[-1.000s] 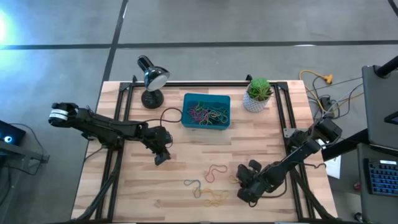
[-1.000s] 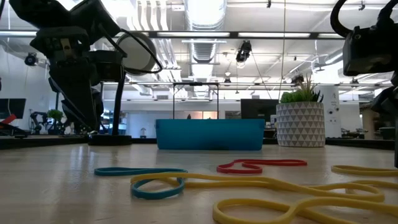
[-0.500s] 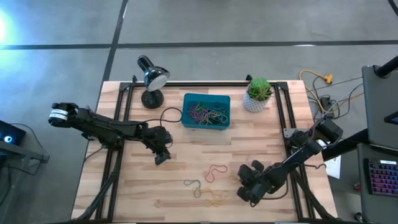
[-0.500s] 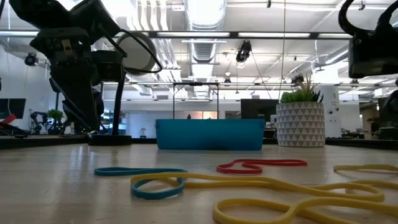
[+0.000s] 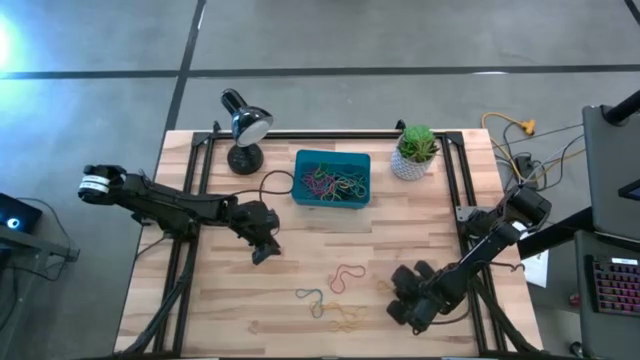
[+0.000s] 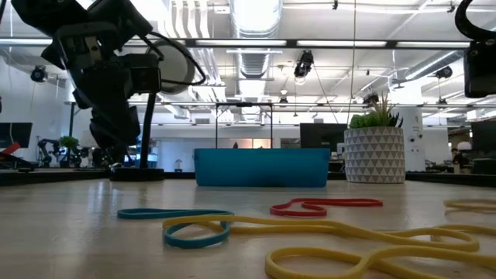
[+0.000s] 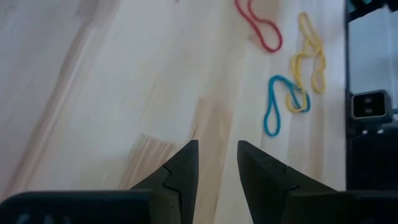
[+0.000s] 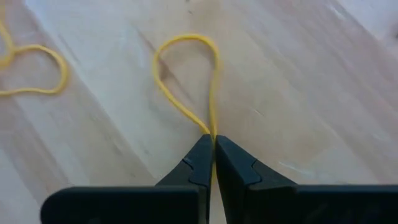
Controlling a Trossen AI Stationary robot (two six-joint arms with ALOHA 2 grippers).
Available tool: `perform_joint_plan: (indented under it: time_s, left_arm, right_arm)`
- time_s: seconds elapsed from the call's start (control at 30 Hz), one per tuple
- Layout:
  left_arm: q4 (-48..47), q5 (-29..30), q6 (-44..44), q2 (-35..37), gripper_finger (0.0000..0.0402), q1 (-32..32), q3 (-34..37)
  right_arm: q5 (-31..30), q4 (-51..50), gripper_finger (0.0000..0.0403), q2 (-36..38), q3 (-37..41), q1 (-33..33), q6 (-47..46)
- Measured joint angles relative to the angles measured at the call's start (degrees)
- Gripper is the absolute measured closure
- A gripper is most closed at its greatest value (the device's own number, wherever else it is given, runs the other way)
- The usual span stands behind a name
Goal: Pick and place rubber bands into bin
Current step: Put the top yellow rubber band into the blue bin
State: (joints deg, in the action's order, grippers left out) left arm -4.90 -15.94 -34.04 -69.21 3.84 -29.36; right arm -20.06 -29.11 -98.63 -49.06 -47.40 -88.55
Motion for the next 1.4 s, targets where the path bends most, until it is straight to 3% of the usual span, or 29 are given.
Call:
perform_joint_plan:
  time_s: [0.3,0.83,1.4]
  left_arm:
    - [1.4,0.0,0.0,0.0,0.0307,0.0,0.0]
    - [2.0,0.3,0.0,0.0,0.0307,0.0,0.0]
    - [4.6,0.4,0.3,0.0,0.0307,0.0,0.0]
  right_arm:
    - [-2.8,10.3,0.0395,0.4,-0.1,0.1,3.9]
    - [-8.8,18.9,0.0395,0.6,-0.2,1.2,8.0]
    - [-10.0,31.1,0.0395,0.7,-0.3,6.5,19.1]
